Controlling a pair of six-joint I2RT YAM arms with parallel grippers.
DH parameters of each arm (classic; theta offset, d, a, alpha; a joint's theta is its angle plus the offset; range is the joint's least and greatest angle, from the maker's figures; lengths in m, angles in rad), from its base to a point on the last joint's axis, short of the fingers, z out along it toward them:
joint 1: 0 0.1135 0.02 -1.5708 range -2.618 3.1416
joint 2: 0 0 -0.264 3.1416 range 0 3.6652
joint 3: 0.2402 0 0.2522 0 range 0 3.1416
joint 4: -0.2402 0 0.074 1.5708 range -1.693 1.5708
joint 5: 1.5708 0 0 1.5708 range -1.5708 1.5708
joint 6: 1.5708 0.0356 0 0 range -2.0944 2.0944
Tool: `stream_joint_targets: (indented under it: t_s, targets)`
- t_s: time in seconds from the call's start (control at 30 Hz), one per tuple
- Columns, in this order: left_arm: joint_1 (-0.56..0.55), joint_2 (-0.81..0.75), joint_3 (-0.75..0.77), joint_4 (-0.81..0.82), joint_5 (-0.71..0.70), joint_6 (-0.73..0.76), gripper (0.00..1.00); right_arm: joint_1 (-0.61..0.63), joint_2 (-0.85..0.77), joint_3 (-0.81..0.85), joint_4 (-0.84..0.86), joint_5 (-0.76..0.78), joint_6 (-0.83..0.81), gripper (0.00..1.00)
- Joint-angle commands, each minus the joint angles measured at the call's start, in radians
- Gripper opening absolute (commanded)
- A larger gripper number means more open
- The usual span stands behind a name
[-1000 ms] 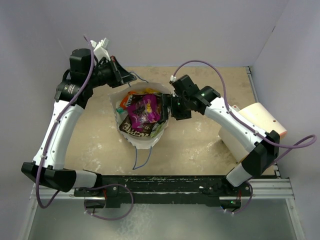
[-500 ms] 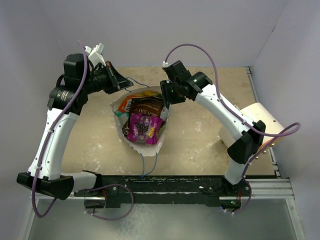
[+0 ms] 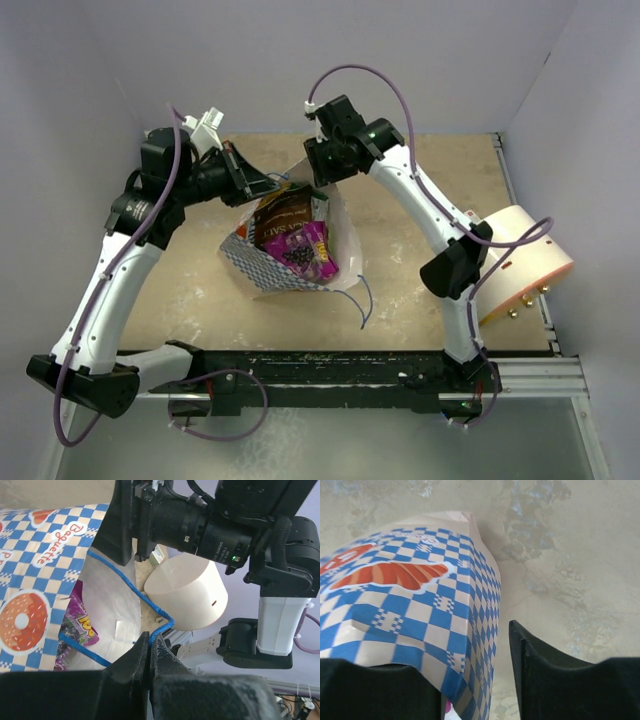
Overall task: Take the snacks out of the paper bag
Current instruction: Adjust the paper bag at the center of the board.
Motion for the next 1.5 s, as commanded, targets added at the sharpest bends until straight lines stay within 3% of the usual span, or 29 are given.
stream_joint_targets:
  t_s: [0.0, 0.3, 0.5, 0.67, 0.73, 0.8, 0.83, 1.2, 1.27, 1.33, 1.4, 1.47]
  targets:
    - [-0.019, -0.049, 0.006, 0.088, 0.036, -0.052, 0.00, -0.008, -0.112, -0.076, -0.060, -0.037, -0.021, 0.53]
    - [-0.019, -0.029, 0.015, 0.076, 0.026, -0.033, 0.00, -0.008, -0.524, -0.498, -0.031, -0.132, 0.131, 0.99]
    - [-0.019, -0.001, 0.024, 0.076, 0.033, -0.028, 0.00, -0.007, -0.818, -0.912, 0.114, -0.348, 0.317, 1.00]
    - [-0.018, 0.011, 0.028, 0.072, 0.038, -0.020, 0.00, -0.008, -1.033, -1.150, 0.153, -0.303, 0.458, 1.00]
    - [-0.018, 0.018, 0.034, 0.071, 0.046, -0.020, 0.00, -0.007, -1.094, -1.212, 0.199, -0.307, 0.504, 0.91]
    - [-0.019, 0.023, 0.041, 0.070, 0.051, -0.020, 0.00, -0.008, -1.138, -1.268, 0.242, -0.309, 0.542, 0.63]
    - [-0.018, 0.025, 0.045, 0.068, 0.050, -0.018, 0.00, -0.008, -1.146, -1.293, 0.258, -0.315, 0.557, 0.57]
    - [-0.018, 0.025, 0.063, 0.055, 0.038, -0.024, 0.00, -0.006, -1.075, -1.547, 0.544, -0.528, 0.581, 0.57]
    - [-0.018, 0.025, 0.071, 0.042, 0.025, -0.019, 0.00, -0.008, -1.067, -1.549, 0.561, -0.549, 0.575, 0.45]
    - [-0.017, 0.028, 0.092, 0.000, -0.004, 0.012, 0.00, -0.006, -1.066, -1.527, 0.535, -0.546, 0.558, 0.20]
    - [-0.017, 0.031, 0.124, -0.072, -0.049, 0.065, 0.10, -0.006, -1.084, -1.504, 0.488, -0.512, 0.536, 0.03]
    - [-0.018, 0.038, 0.172, -0.155, -0.106, 0.144, 0.14, -0.007, -1.107, -1.489, 0.448, -0.479, 0.521, 0.00]
